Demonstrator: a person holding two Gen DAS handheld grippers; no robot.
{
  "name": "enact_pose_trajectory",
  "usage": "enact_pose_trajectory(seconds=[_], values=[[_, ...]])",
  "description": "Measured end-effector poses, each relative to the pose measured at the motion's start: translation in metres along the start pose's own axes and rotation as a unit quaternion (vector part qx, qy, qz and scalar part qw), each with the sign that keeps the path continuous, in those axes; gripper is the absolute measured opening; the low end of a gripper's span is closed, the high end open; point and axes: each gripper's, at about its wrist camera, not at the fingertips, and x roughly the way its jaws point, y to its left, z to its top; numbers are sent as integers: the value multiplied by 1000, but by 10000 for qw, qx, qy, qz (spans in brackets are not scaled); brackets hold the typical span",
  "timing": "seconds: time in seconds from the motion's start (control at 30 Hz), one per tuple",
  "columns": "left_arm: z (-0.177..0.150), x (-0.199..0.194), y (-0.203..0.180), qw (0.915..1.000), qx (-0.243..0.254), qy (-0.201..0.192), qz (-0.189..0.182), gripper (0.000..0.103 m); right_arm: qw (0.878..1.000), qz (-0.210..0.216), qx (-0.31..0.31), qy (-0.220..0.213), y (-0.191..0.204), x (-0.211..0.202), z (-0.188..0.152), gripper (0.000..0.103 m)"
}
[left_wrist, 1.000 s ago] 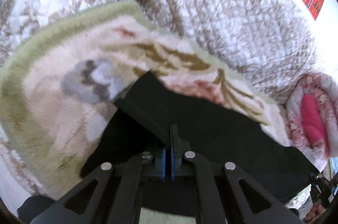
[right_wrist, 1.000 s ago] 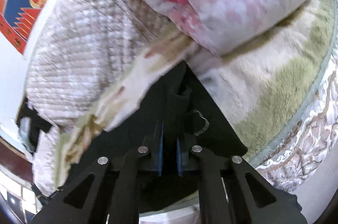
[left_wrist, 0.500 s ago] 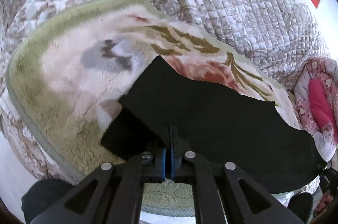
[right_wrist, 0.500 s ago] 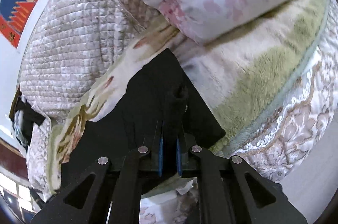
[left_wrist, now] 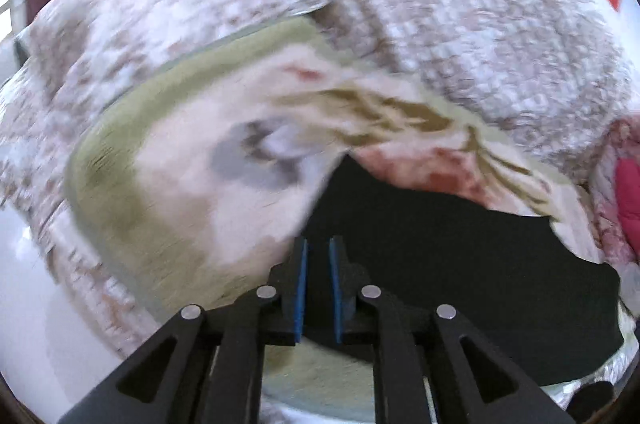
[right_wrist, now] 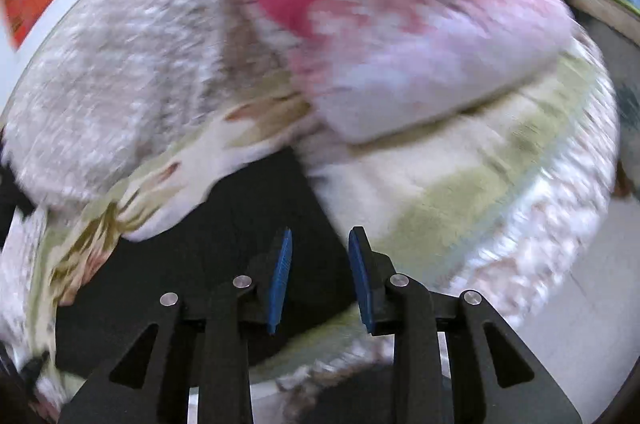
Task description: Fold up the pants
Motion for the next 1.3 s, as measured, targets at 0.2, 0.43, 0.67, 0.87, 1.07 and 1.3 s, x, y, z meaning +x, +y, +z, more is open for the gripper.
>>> enact_pose_trajectory(seconds=[0.2, 0.43, 0.67, 0.87, 1.07, 1.3], values=[[9, 24, -68, 9944, 604, 315, -810, 21, 9941, 440, -879, 457, 49, 57, 10, 30], [9, 68, -113, 9873, 1220, 526, -872, 22, 9924, -40, -1162, 411, 48, 104, 35, 29], [11, 83, -102, 9896, 1152, 481, -717, 46, 9919, -134, -1190, 414, 46, 114, 28, 24], [5, 60, -100, 9901, 1165, 485, -622, 45, 9904, 339, -1288, 361, 69, 76, 15, 33], [-11, 32, -106, 9877, 1363, 468, -611, 45, 9777, 672, -1887, 626, 103, 52, -36, 44], [-35, 14, -111, 9836, 1580, 541, -681, 45, 9648, 744, -2384, 822, 128, 44, -75, 44]])
